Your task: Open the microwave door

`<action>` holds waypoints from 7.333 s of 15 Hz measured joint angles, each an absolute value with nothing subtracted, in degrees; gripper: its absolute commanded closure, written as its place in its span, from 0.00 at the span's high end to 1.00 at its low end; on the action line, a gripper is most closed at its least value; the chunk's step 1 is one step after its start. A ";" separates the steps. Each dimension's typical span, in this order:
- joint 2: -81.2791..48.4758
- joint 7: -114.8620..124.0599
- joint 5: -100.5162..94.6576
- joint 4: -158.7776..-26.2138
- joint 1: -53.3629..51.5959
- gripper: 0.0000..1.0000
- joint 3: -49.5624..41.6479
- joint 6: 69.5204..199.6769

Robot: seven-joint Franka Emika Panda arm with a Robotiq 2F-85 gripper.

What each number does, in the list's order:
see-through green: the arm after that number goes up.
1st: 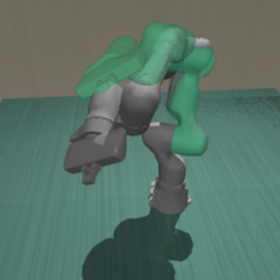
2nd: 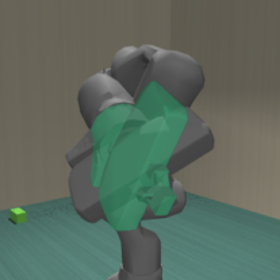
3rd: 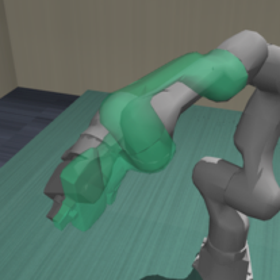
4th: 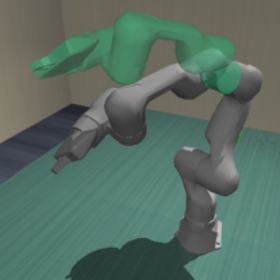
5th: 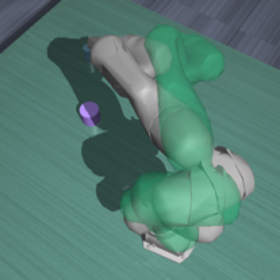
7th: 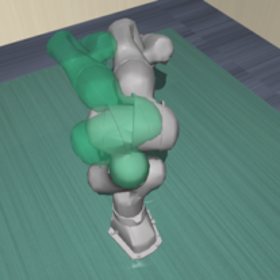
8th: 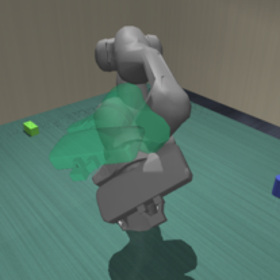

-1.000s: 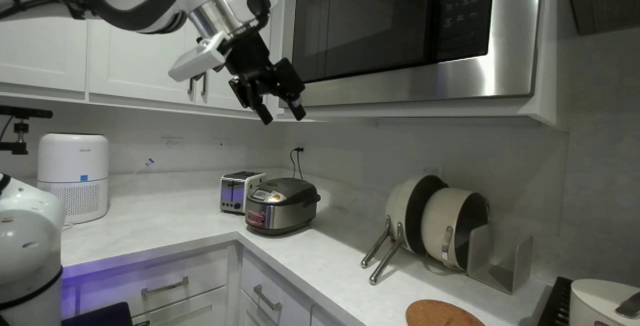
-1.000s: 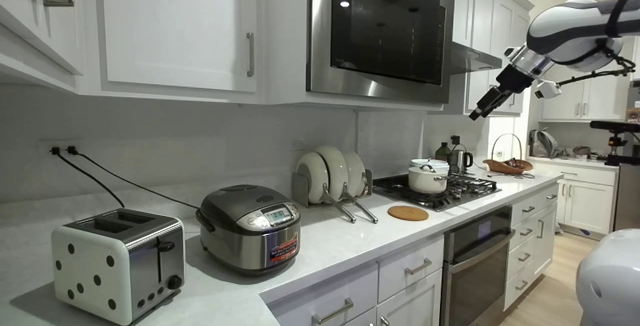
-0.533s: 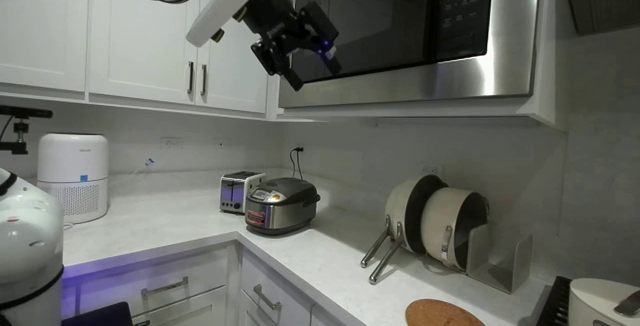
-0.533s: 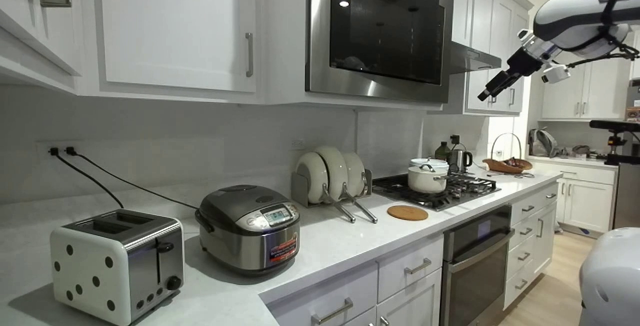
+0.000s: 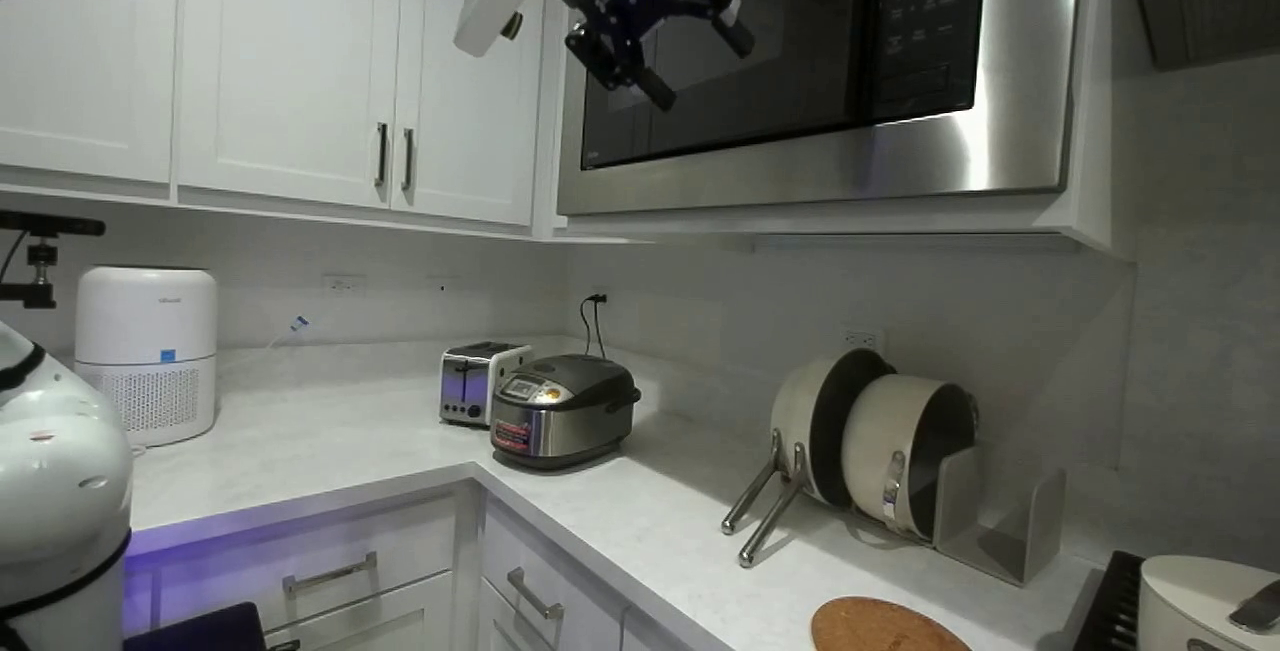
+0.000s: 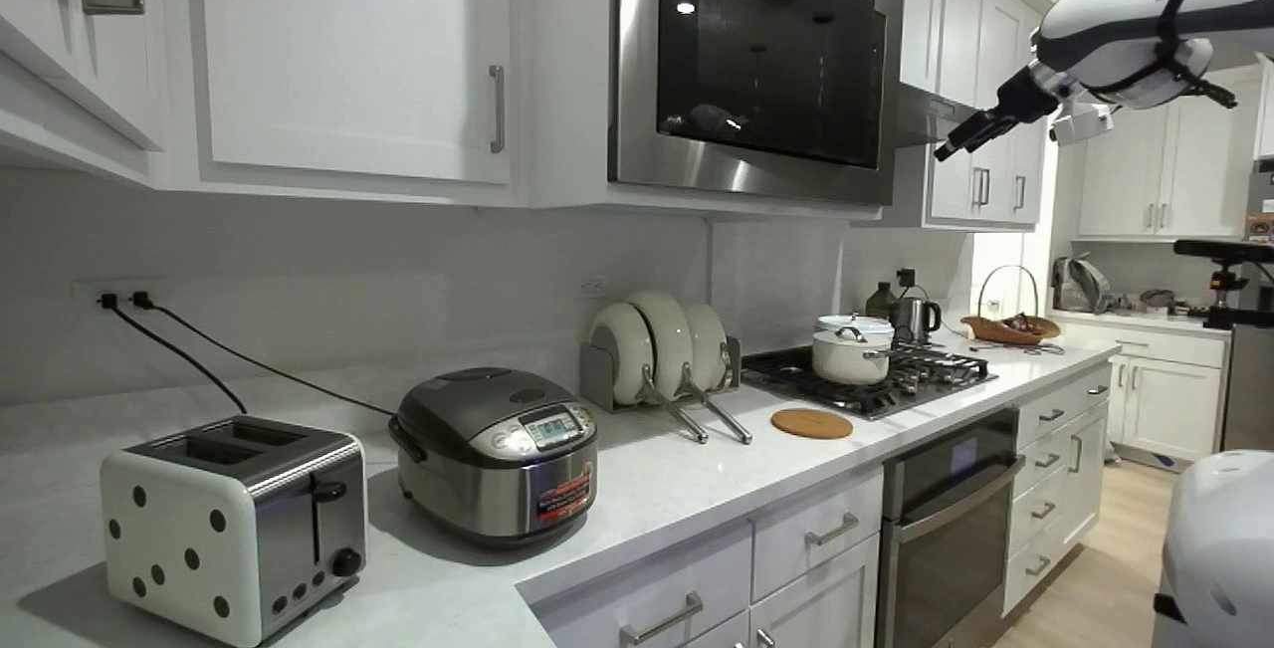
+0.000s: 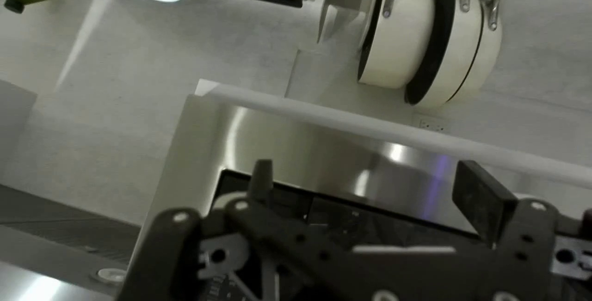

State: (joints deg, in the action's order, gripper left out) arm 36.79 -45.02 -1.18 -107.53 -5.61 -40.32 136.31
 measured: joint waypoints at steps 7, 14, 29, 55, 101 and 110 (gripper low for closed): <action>29.52 -44.82 2.21 -104.19 -7.48 1.00 -43.48 150.69; 22.36 -44.94 5.07 -102.81 -12.47 0.49 -47.86 163.84; 19.33 -50.52 7.14 -95.01 -43.24 0.00 -74.08 176.03; 27.69 -50.65 6.51 -84.43 -50.56 0.00 -73.37 146.19; 20.07 -50.60 5.92 -82.00 -3.25 1.00 -41.32 124.78; 18.72 -51.49 8.12 -79.67 -1.59 1.00 -41.52 116.75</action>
